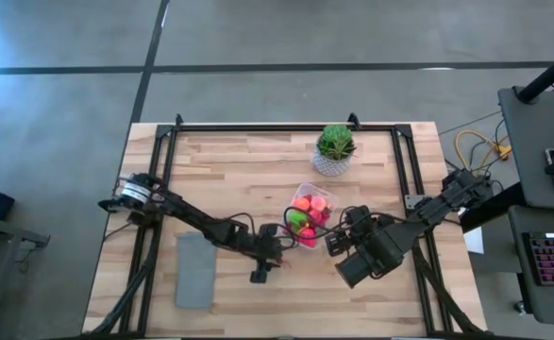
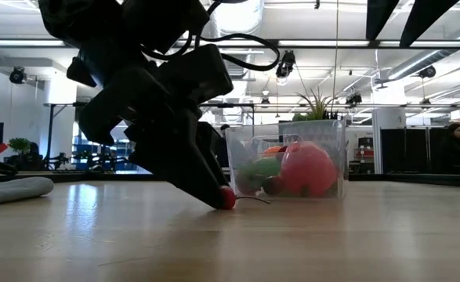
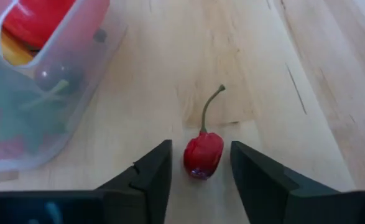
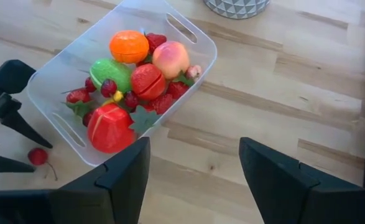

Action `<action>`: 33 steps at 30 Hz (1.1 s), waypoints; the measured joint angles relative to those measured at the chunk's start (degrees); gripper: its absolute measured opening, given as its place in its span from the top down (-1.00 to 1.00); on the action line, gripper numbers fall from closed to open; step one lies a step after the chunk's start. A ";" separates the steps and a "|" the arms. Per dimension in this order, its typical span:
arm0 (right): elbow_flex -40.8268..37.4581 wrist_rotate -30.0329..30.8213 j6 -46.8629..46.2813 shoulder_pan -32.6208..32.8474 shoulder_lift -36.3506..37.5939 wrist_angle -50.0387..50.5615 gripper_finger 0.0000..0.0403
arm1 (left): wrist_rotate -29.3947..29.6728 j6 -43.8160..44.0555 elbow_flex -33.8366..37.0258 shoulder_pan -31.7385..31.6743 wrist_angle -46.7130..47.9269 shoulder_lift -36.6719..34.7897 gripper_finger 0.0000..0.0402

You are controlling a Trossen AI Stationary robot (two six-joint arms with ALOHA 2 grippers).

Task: Pick and placing Produce into tupperware
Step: Put the red cherry into the transparent bin

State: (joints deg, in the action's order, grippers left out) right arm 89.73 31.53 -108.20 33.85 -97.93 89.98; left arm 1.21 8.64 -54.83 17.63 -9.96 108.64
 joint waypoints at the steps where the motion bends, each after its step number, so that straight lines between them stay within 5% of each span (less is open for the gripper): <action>1: -0.02 0.00 0.02 0.00 0.00 0.03 -0.19 | 0.26 0.00 0.00 0.00 0.02 0.00 0.29; 18: -0.65 -0.15 1.06 0.00 0.00 0.06 -0.19 | 2.73 -0.60 -2.54 0.35 0.44 -3.10 0.63; 22: -0.57 0.03 3.01 0.00 0.27 0.01 -0.19 | 11.20 -11.41 -5.71 1.30 3.51 -5.43 0.63; 25: -0.63 0.03 4.20 0.00 0.92 0.00 -0.19 | 12.15 -18.51 -7.66 0.78 4.50 -5.49 0.63; 33: -0.72 0.07 4.80 0.55 2.54 0.02 -0.17 | 13.65 -17.58 -12.44 -5.30 4.67 -5.23 0.63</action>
State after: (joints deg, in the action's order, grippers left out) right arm 89.01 31.59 -103.40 34.40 -95.39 90.00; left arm 14.86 -8.94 -67.27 12.33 -5.29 103.41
